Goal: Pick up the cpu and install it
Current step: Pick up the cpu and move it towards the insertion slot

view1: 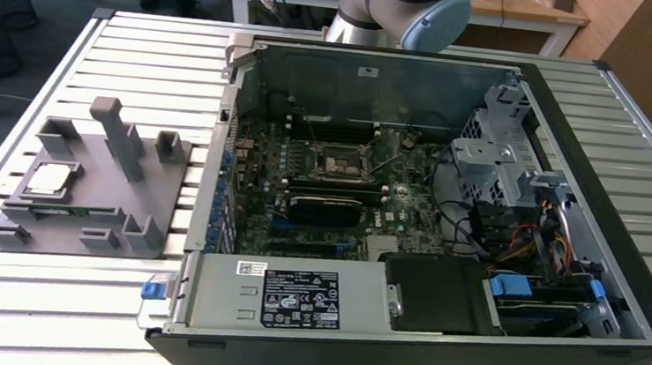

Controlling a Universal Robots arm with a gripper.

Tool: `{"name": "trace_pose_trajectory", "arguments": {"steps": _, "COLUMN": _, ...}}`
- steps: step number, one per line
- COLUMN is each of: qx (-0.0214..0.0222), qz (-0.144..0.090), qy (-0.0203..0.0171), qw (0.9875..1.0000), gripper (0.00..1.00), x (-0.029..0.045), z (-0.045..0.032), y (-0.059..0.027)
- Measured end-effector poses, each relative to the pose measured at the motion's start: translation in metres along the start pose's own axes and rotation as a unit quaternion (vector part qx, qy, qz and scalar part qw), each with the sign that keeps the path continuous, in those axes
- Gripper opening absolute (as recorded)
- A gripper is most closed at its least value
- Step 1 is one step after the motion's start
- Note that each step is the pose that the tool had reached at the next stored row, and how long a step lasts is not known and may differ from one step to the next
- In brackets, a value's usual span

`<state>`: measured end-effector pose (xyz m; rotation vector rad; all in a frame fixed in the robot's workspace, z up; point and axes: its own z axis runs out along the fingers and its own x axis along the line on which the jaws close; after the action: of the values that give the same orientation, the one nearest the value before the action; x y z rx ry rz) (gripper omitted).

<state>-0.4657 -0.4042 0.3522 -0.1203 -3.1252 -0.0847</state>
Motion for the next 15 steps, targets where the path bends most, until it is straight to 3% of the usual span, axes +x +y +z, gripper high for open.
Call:
{"name": "trace_pose_trajectory", "arguments": {"steps": 9, "qx": 0.0, "qz": 0.0, "qy": 0.0007, "qw": 1.0, "gripper": 0.11, "x": -0.0001, "z": 0.0047, "y": -0.0003}}
{"name": "trace_pose_trajectory", "arguments": {"steps": 11, "qx": 0.0002, "qz": 0.0, "qy": 0.0028, "qw": 1.0, "gripper": 0.11, "x": -0.0001, "z": 0.0069, "y": -0.0004}}
{"name": "trace_pose_trajectory", "arguments": {"steps": 13, "qx": 0.0006, "qz": 0.0, "qy": 0.0065, "qw": 1.0, "gripper": 0.23, "x": -0.0002, "z": 0.0088, "y": -0.0005}}
{"name": "trace_pose_trajectory", "arguments": {"steps": 14, "qx": 0.0007, "qz": 0.0, "qy": 0.0083, "qw": 1.0, "gripper": 0.23, "x": -0.0003, "z": 0.0097, "y": -0.0005}}
{"name": "trace_pose_trajectory", "arguments": {"steps": 15, "qx": 0.0009, "qz": 0.001, "qy": 0.0116, "qw": 0.9999, "gripper": 0.35, "x": -0.0003, "z": 0.0123, "y": -0.0008}}
